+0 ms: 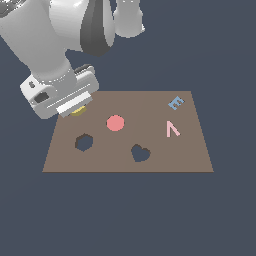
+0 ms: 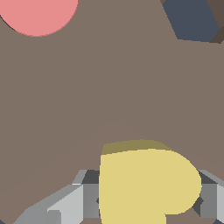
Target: Insert a designated object into the corresponding slot on a board.
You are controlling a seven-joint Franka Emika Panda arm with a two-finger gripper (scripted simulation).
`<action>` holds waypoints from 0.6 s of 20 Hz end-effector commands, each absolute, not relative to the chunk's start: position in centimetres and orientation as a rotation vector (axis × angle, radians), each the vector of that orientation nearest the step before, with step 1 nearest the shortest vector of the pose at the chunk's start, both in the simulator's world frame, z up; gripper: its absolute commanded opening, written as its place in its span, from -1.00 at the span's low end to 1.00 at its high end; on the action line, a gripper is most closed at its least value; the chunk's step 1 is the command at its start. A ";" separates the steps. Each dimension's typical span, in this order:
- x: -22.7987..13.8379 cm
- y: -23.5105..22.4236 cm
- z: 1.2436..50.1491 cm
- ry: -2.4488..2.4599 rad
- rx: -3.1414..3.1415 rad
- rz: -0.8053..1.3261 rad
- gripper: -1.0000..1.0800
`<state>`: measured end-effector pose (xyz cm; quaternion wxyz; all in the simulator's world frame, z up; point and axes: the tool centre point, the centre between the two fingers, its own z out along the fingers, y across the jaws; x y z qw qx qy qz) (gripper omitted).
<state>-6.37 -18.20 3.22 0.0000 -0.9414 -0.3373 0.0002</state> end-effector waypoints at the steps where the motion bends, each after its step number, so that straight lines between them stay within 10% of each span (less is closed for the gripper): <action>1: -6.3 -18.2 3.5 -1.060 -2.958 0.000 -1.00; 12: -6.7 -17.3 3.4 -0.970 -2.988 0.000 -1.00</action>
